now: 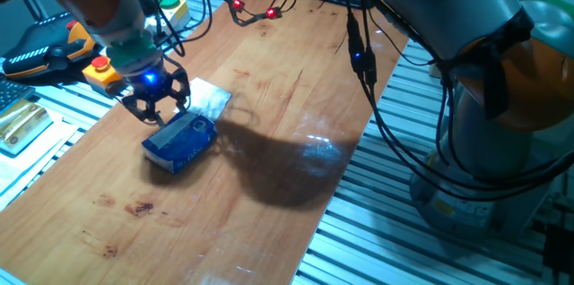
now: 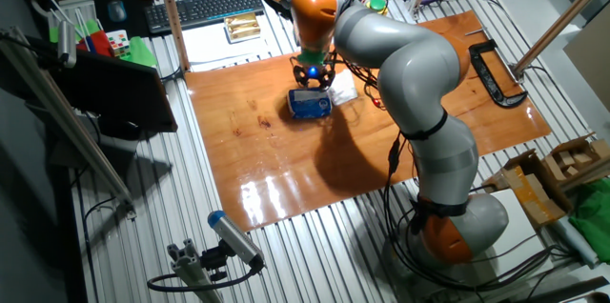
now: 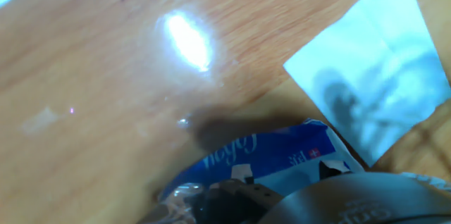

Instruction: Pull out a napkin

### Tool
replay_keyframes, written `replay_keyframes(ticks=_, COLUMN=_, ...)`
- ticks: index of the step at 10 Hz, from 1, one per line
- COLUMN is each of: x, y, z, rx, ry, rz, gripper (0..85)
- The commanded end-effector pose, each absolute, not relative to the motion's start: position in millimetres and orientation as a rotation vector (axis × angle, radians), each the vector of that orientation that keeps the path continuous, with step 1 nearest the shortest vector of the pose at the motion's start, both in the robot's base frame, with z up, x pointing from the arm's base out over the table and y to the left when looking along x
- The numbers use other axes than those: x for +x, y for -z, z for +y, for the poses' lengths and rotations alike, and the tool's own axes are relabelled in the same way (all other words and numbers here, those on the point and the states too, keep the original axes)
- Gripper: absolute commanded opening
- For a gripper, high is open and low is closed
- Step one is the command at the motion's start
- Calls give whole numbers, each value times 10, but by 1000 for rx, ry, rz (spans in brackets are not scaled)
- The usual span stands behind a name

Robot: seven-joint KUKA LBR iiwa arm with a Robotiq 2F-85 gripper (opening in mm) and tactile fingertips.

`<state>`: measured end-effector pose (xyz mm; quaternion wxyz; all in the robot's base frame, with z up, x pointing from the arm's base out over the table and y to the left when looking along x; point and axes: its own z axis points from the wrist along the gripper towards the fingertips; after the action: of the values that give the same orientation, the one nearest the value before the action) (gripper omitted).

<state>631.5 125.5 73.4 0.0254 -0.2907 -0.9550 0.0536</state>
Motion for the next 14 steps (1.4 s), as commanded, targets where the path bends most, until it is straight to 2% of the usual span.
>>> replay_keyframes(ticks=1, x=6325, y=-730, z=1249, rx=-1268, ry=-155, rz=-2803, gripper=537)
replay_keyframes(ticks=9, x=6356, y=-659, z=1257, rx=-1304, ry=-278, rz=-2813, gripper=550)
replay_keyframes(ticks=14, x=6281, y=-579, z=1298, rx=-1273, ry=-315, rz=-2805, gripper=557)
